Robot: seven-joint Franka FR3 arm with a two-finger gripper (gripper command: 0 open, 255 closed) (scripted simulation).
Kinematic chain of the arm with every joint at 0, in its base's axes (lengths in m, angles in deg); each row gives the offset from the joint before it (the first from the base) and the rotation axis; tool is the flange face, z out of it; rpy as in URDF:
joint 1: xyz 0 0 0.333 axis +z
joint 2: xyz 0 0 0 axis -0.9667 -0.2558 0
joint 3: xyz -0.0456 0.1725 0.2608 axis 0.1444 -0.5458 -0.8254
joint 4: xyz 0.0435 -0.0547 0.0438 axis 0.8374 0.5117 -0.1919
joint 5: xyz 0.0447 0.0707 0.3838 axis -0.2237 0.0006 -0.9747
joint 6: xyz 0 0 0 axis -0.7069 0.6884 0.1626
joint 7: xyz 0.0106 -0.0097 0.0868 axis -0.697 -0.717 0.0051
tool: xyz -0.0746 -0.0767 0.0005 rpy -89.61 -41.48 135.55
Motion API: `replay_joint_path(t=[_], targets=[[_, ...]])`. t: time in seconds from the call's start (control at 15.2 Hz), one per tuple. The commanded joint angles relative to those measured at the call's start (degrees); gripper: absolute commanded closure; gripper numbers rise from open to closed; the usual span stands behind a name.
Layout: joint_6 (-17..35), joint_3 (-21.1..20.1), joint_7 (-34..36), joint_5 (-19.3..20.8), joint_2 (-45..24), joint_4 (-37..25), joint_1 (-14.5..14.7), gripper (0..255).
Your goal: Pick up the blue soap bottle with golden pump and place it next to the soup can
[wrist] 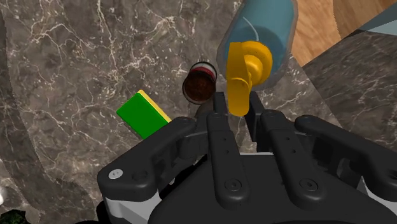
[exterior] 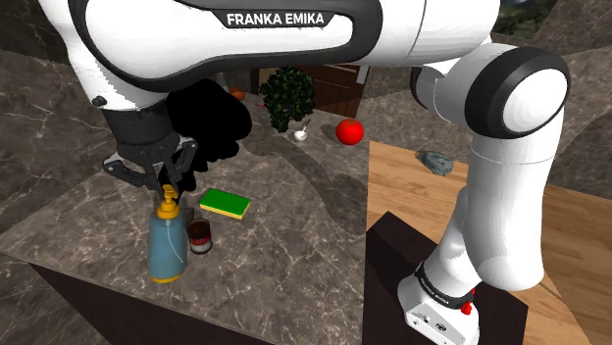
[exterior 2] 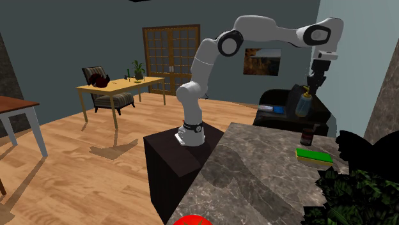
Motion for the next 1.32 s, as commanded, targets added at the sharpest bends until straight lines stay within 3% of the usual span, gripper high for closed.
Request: replay_joint_path(t=[0.0, 1.06, 1.25], targets=[[1.71, 0.04, -0.02, -0.07, 0.27, 1.95, -0.28, 255], [14.05, 0.57, 0.82, 0.75, -1.02, 13.18, -1.02, 255], [14.05, 0.57, 0.82, 0.75, -1.02, 13.18, -1.02, 255]])
